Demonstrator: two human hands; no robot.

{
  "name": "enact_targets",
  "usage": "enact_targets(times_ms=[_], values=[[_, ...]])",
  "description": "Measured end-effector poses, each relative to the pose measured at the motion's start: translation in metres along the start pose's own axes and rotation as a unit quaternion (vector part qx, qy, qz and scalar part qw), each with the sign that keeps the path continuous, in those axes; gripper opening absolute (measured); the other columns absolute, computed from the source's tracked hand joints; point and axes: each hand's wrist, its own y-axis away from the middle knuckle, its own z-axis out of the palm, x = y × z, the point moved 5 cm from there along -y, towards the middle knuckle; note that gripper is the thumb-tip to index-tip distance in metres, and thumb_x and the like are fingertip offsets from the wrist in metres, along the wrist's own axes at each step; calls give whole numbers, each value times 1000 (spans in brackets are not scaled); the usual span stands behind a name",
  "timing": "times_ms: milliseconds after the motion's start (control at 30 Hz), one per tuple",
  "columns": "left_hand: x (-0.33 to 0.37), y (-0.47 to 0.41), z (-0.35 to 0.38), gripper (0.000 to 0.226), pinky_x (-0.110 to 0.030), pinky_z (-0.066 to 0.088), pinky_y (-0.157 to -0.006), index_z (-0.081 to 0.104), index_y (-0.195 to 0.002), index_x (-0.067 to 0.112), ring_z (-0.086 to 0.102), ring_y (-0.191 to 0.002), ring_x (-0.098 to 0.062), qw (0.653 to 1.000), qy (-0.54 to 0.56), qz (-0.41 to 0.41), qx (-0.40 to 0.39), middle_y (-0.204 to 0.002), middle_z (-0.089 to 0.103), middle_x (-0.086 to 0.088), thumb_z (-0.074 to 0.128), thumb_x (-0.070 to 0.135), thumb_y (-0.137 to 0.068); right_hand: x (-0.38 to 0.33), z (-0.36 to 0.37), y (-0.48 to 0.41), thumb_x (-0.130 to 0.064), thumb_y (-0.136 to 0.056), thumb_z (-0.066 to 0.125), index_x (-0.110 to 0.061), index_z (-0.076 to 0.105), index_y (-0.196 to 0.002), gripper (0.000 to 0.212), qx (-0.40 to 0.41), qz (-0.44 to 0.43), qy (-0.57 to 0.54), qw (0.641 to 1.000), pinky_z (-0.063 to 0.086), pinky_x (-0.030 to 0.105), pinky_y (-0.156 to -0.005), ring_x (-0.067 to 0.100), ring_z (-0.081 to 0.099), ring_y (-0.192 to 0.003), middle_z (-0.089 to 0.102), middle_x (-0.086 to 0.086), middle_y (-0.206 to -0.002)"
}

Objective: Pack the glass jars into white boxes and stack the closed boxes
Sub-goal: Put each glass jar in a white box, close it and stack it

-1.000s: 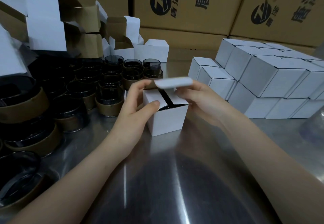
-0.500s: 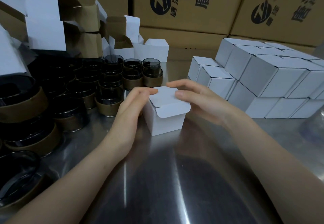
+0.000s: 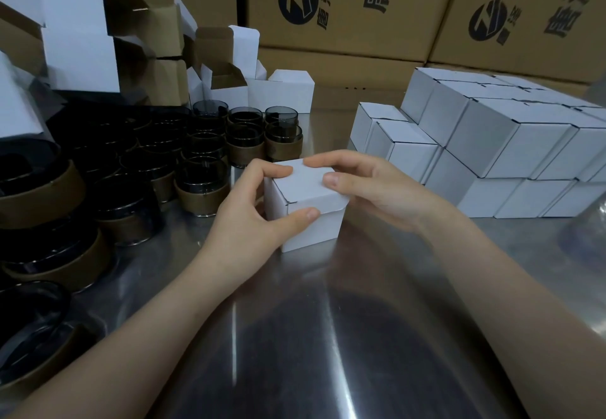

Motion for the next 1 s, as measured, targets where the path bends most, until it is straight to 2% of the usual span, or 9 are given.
enact_targets(times_ms=[100,200,267,333,433,567,700,1000], values=[[-3,-1,-2,46,-35,56,-88,58,-102,28,64,-106,-7,1000,12,4,11,-108,66,12,83,31,-63,0,0,2,-31,-86,64,-33,69,-114,28,-21,-6,-10,1000,51,20,-84,6,63,-108,68,-13,-114],[-2,-1,-2,45,-28,56,-85,59,-103,26,64,-106,-4,1000,20,10,17,-107,67,16,82,30,-64,0,0,3,-28,-73,78,-33,63,-121,51,-50,-10,31,998,48,25,-96,9,56,-123,61,-9,-130],[-2,-2,-1,44,-24,55,-83,60,-103,25,64,-105,-3,999,27,14,20,-107,67,17,81,31,-65,0,-1,3,-18,-72,80,-34,61,-123,57,-54,-11,46,997,47,26,-97,8,54,-124,60,-10,-131],[-1,-2,-1,41,-19,53,-80,61,-104,22,65,-103,-2,999,41,16,23,-105,69,17,79,30,-67,0,-1,2,-13,-73,78,-34,63,-121,54,-47,-14,40,998,48,25,-94,8,56,-122,62,-11,-128],[0,-3,-2,38,-16,51,-77,62,-103,20,66,-101,-3,998,59,16,32,-103,70,15,77,30,-70,-1,-2,3,-17,-75,76,-36,67,-117,46,-36,-21,24,999,50,25,-91,10,59,-117,65,-10,-123],[0,-4,-2,33,-19,51,-75,64,-99,25,67,-99,-8,997,70,7,45,-102,72,9,77,37,-71,-3,-2,4,-21,-78,72,-35,67,-116,40,-24,-25,17,999,51,25,-89,11,62,-114,67,-10,-120],[2,-4,-3,40,-18,51,-72,64,-97,30,68,-97,-8,996,68,5,53,-101,71,7,73,52,-65,-5,-1,4,-25,-78,72,-36,68,-113,37,-6,-29,27,999,53,25,-85,10,64,-110,69,-12,-117],[1,-3,-4,42,-22,53,-74,64,-98,29,68,-98,-10,997,55,8,54,-102,71,7,73,53,-65,-7,2,4,-21,-79,72,-34,67,-115,39,-13,-30,22,999,51,21,-84,9,64,-110,69,-13,-117]])
